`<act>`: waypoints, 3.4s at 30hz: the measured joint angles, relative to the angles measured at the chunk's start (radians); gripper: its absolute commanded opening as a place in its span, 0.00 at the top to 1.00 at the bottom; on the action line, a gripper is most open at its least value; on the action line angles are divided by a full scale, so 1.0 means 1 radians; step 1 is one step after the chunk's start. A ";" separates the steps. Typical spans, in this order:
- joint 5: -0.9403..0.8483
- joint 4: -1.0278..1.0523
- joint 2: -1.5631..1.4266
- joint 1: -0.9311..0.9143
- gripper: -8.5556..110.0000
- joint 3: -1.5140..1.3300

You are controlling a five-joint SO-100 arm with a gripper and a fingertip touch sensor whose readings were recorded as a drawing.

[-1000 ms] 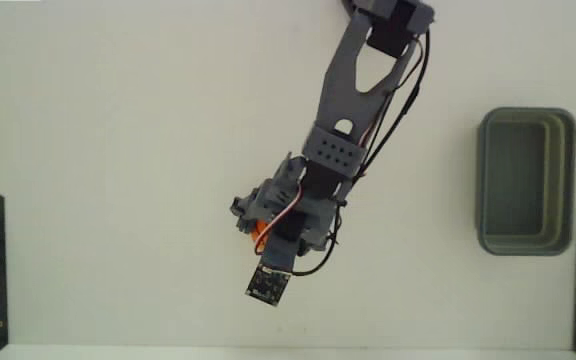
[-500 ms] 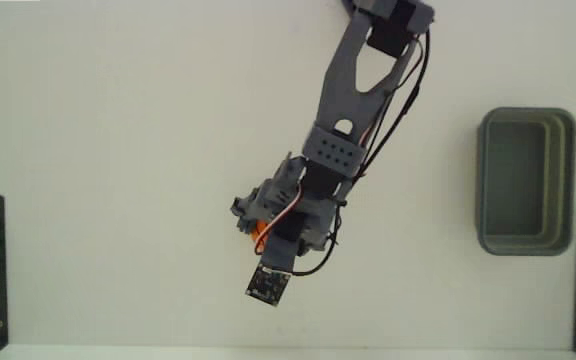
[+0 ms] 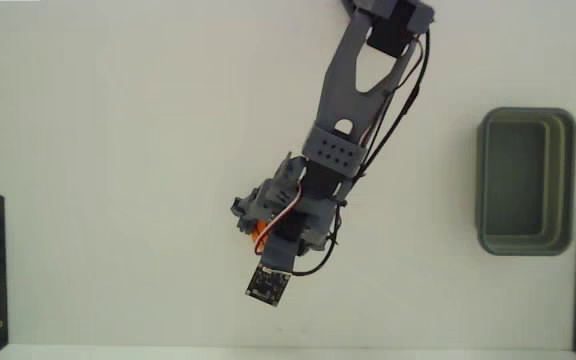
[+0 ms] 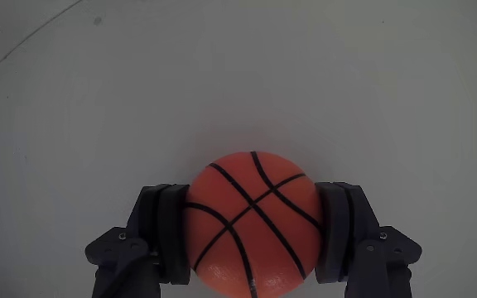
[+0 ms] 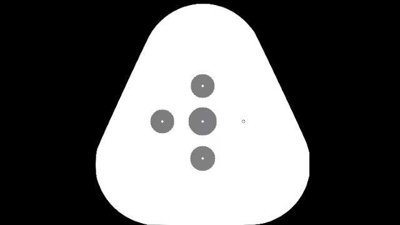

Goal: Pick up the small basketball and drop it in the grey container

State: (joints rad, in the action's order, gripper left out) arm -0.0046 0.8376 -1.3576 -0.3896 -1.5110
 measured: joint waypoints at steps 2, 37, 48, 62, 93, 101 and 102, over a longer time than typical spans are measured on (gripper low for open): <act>0.000 0.000 0.000 0.000 0.25 0.000; 0.000 0.153 0.000 0.000 0.25 0.129; 0.002 0.239 0.000 0.000 0.25 0.218; 0.002 0.344 0.034 0.000 0.25 0.350; 0.000 0.598 0.123 0.000 0.25 0.698; 0.000 0.627 0.141 0.000 0.25 0.739; 0.000 0.627 0.141 0.000 0.25 0.739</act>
State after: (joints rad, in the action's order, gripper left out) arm -0.0046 1.4650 -1.2164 -0.3896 -0.7716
